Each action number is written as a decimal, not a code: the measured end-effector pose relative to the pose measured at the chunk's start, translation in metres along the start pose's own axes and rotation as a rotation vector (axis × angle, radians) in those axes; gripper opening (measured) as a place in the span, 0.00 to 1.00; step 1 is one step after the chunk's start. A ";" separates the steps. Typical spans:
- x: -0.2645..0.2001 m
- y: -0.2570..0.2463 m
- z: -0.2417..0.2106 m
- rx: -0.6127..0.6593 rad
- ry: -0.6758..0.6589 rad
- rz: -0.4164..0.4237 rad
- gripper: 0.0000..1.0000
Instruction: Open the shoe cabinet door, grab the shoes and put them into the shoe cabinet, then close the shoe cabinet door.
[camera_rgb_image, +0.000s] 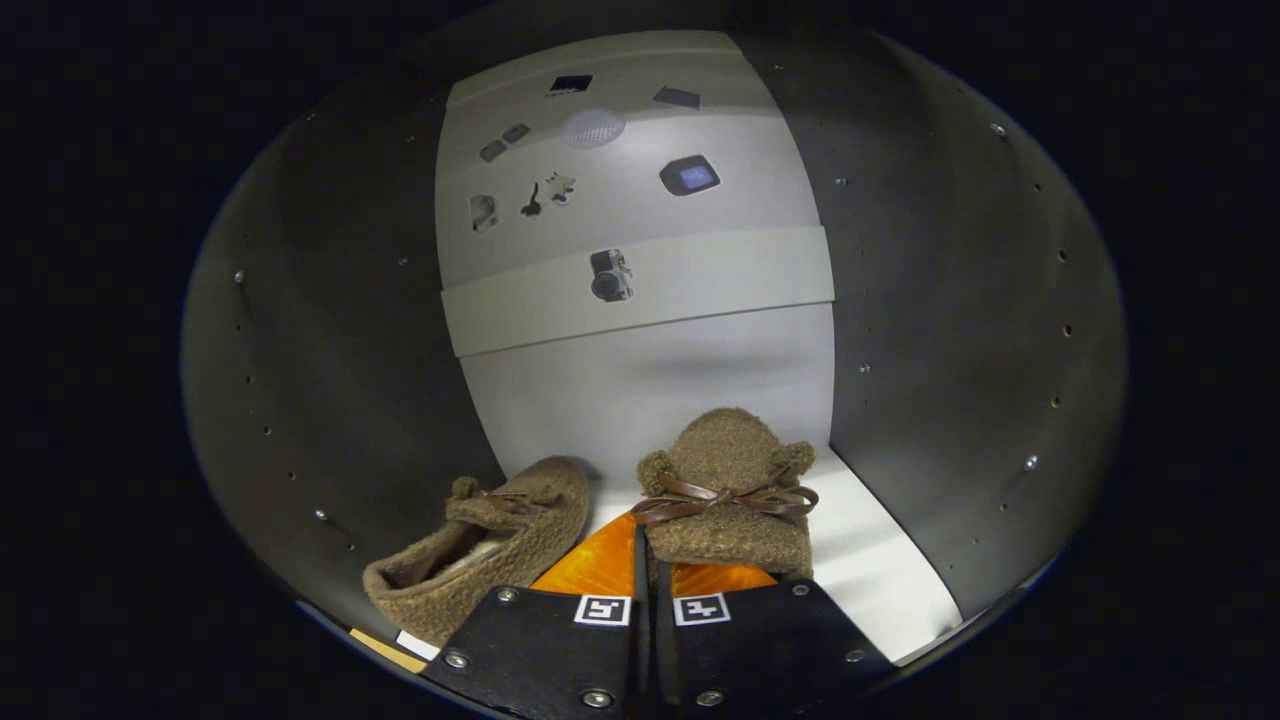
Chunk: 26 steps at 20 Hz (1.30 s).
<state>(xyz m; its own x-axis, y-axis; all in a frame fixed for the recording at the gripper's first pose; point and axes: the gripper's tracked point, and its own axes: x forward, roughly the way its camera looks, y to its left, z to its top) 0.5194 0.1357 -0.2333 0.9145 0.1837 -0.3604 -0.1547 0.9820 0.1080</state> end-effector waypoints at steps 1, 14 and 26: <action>0.006 0.000 0.000 -0.004 0.007 0.004 0.02; 0.013 -0.003 -0.008 0.007 0.099 -0.009 0.31; -0.070 0.022 0.008 -0.080 0.025 -0.040 0.52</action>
<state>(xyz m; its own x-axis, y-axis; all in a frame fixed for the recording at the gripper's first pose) 0.4548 0.1441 -0.1984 0.9112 0.1442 -0.3859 -0.1485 0.9887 0.0190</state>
